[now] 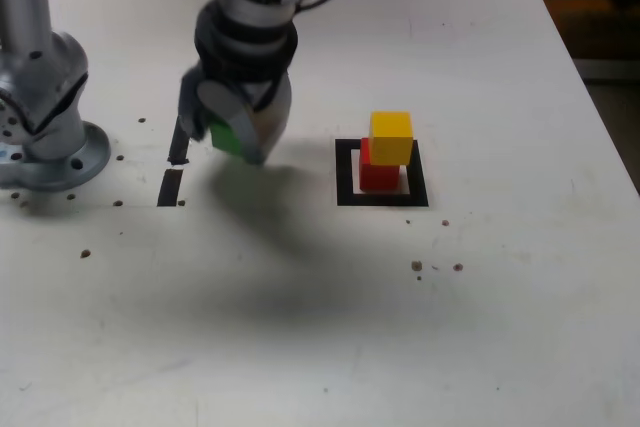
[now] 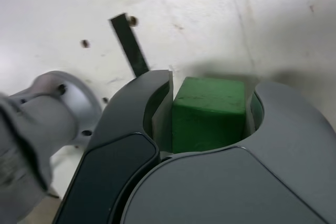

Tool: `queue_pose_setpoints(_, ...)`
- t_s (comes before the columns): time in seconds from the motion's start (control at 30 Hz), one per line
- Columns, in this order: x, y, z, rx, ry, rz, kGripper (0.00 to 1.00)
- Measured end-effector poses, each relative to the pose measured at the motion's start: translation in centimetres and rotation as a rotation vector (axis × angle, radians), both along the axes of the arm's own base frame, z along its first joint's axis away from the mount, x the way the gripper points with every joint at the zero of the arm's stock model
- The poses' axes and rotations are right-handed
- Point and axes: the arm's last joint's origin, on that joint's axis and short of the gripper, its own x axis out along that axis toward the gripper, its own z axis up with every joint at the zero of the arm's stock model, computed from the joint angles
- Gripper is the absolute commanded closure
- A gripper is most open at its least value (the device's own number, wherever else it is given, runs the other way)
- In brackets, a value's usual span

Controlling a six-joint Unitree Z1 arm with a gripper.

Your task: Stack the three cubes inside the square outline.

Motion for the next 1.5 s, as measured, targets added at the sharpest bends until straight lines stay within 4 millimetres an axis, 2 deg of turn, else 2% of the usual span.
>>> queue_pose_setpoints(0.1,0.2,0.0,1.1,0.005,0.001,0.000,0.90)
queue_pose_setpoints(0.27,0.8,-0.1,5.3,0.019,-0.024,0.025,0.91)
queue_pose_setpoints(0.43,1.3,-0.3,8.9,0.013,-0.055,0.156,0.96)
queue_pose_setpoints(0.57,3.4,-0.8,10.7,-0.015,-0.172,0.217,0.98)
queue_pose_setpoints(0.73,6.6,-1.3,12.1,-0.028,-0.270,0.248,0.98)
queue_pose_setpoints(0.87,9.0,-1.3,12.9,-0.053,-0.334,0.260,0.98)
queue_pose_setpoints(0.97,10.1,-0.8,14.1,-0.082,-0.392,0.276,0.98)
queue_pose_setpoints(1.07,10.1,-0.2,13.1,-0.080,-0.346,0.295,0.98)
queue_pose_setpoints(1.5,13.7,0.3,7.5,-0.066,-0.179,0.320,0.97)
